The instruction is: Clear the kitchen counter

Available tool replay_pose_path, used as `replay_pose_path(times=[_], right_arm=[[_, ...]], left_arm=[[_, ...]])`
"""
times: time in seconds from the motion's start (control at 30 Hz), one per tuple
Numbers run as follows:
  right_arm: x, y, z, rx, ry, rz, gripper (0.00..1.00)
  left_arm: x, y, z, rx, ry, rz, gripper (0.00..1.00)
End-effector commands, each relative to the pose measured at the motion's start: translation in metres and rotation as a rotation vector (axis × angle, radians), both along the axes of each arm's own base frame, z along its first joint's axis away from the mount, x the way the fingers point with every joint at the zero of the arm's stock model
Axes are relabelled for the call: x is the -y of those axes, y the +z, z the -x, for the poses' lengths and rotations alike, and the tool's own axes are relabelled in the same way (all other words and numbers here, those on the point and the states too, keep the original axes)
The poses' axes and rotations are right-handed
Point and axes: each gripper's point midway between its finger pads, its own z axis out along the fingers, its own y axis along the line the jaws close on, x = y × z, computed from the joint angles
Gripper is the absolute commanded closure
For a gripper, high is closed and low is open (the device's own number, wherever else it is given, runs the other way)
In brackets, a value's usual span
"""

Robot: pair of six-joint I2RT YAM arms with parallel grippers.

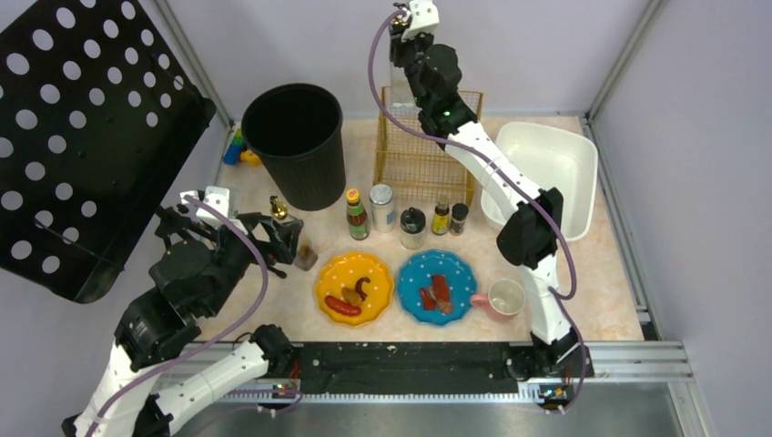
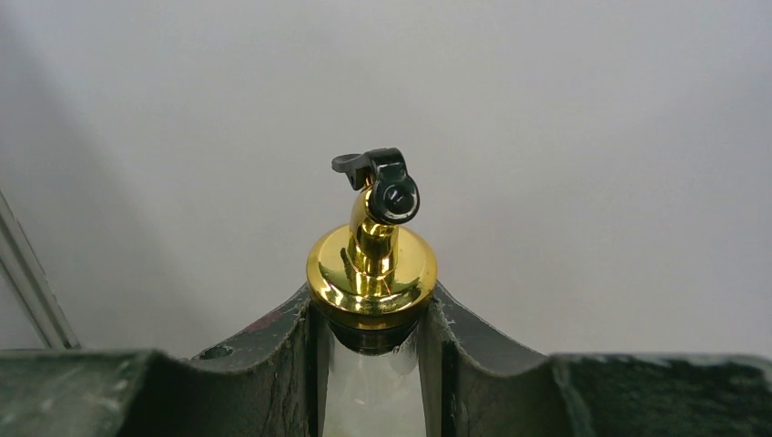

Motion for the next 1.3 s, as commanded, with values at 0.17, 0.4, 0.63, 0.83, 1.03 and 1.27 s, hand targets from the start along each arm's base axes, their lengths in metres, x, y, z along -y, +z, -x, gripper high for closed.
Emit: replay_pose_path(times=[0.17,0.4,0.63,0.83,1.03,1.27], right_arm=[[0.013,0.038,0.01,0.139,-0.005,-0.173,1.0],[0.008,0.003,0.0,0.088,-0.007,-0.169,1.0],[0.004,-0.041,-0.009,0.017,-0.017,-0.168,1.0],[0.002,-0.076,-0.017,-0.044,-0.035,-0.181,1.0],[0.002,-0.106,-0.027,-0.11,-0.068,-0.17,1.0],[-0.007,-0.137,-0.037,-0.199,-0.065,-0.176,1.0]], left_arm=[[0.003,0.011,0.0,0.043,-0.015,0.037,0.07],[0.004,0.01,0.0,0.042,-0.021,0.038,0.07],[0.003,0.01,0.002,0.041,-0.022,0.045,0.07],[0.002,0.01,0.003,0.04,-0.022,0.049,0.07],[0.001,0.011,0.005,0.042,-0.023,0.053,0.07],[0.002,0.01,0.003,0.035,-0.021,0.049,0.07]])
